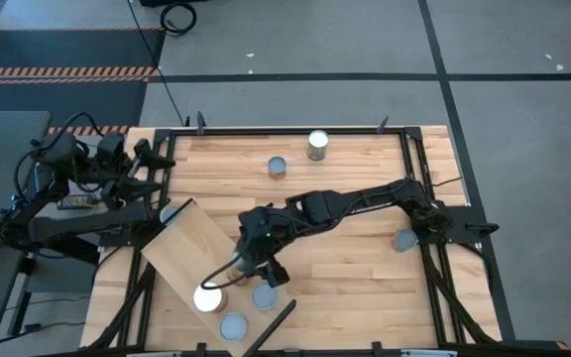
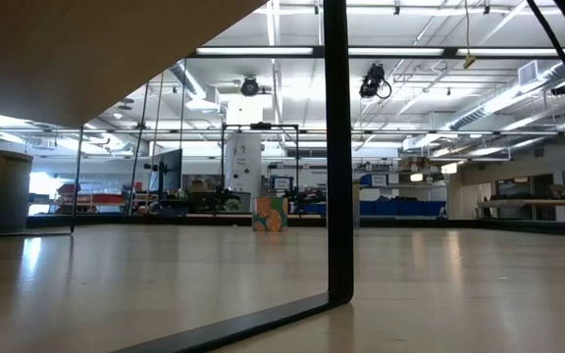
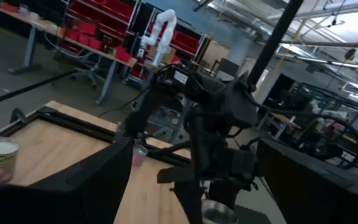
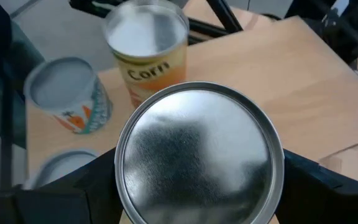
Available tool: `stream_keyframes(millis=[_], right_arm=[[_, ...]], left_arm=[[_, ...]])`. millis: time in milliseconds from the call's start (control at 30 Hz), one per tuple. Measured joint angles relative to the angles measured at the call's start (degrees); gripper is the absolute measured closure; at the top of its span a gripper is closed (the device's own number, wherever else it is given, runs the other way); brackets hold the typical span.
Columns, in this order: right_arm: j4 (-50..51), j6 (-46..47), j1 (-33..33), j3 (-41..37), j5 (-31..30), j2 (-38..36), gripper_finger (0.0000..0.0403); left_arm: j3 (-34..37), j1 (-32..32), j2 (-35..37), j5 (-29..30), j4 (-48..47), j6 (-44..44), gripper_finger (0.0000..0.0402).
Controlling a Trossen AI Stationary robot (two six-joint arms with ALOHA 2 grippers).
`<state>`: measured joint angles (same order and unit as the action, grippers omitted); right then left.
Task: Pick and place cans onto a shelf
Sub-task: Put the canned corn on the shelf aligned with the canned corn
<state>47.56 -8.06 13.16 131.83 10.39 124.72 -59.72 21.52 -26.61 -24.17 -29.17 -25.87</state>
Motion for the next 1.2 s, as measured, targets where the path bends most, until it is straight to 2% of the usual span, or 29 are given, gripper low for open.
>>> stream_keyframes(millis=[400,633,967,1200], right_arm=[[-4.58,-6.09,-0.71,-3.79,2.47,-0.2,0.0075],[-4.93,-6.11,-0.65,-4.8,1.87,-0.06,0.007],[-5.59,-6.09,-0.06,-4.86,1.63,-0.06,0.0042],[-8.89,-5.34,0.21,-8.0,1.62,0.01,0.0039]], left_arm=[[0.0,0.0,0.0,1.06,-0.22,0.85,0.0054],[0.0,0.0,-0.02,1.06,-0.38,1.08,0.0054],[0.0,0.0,-0.07,1.04,-0.35,1.1,0.0054],[0.0,0.0,-0.07,1.04,-0.33,1.16,0.0054]])
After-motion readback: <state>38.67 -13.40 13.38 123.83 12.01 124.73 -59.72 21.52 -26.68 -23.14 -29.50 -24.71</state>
